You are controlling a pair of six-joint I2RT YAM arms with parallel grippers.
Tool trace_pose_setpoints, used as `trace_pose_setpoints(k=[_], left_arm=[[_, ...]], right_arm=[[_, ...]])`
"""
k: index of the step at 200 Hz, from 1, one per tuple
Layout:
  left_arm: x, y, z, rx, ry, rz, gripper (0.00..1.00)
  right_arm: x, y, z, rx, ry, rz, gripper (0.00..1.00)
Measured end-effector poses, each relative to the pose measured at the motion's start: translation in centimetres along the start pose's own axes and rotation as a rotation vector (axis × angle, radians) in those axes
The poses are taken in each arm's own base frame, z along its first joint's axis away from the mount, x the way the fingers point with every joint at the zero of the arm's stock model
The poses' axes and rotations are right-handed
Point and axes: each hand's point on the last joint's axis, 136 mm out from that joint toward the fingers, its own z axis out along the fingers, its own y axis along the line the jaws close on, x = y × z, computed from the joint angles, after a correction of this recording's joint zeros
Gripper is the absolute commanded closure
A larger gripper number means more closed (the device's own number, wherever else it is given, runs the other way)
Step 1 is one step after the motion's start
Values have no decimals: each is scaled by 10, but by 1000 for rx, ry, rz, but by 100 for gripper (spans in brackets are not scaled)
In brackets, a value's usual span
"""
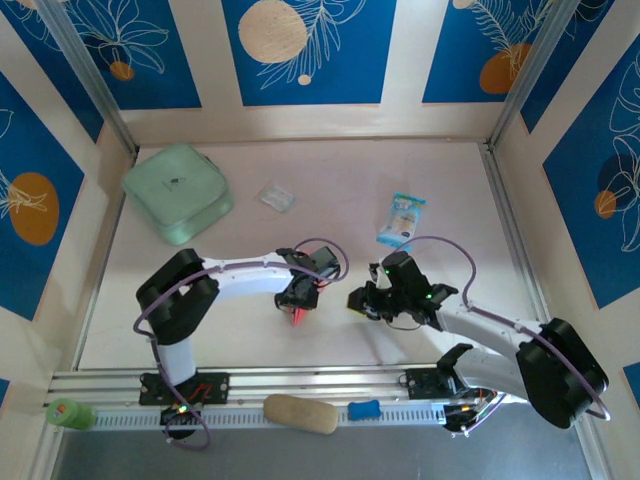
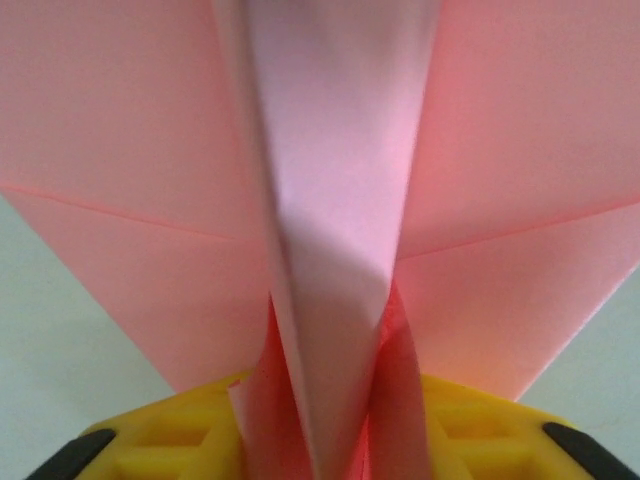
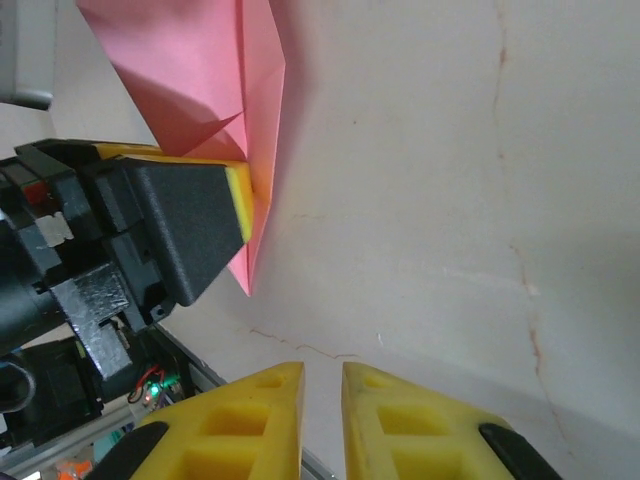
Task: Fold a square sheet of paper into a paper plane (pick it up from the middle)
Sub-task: Move the paper plane to the center of the table.
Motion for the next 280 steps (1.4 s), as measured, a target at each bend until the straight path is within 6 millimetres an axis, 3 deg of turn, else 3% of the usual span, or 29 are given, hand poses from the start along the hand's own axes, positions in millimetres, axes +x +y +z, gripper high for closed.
trace_pose_setpoints(k=[28,152,220,252,280], left_arm=[[-2,0,0,-5,-6,-26,55],[-3,-3,-9,23,-17,-144,52],[-11,-2,-43,82,-73,-159,50],[-18,8,-69,104,-148,-181,50],[-31,37,-101,97,-291,-198,40]], right_arm=[[-3,-5,-8,-8,-30,14,82],[-10,-19,-28,11,-88,55,80],[-25,-20,-48,37,-137,53,77],[-46,-11,-71,72,-221,22,65],[-80,-4,-102,173,-374,-42,49]])
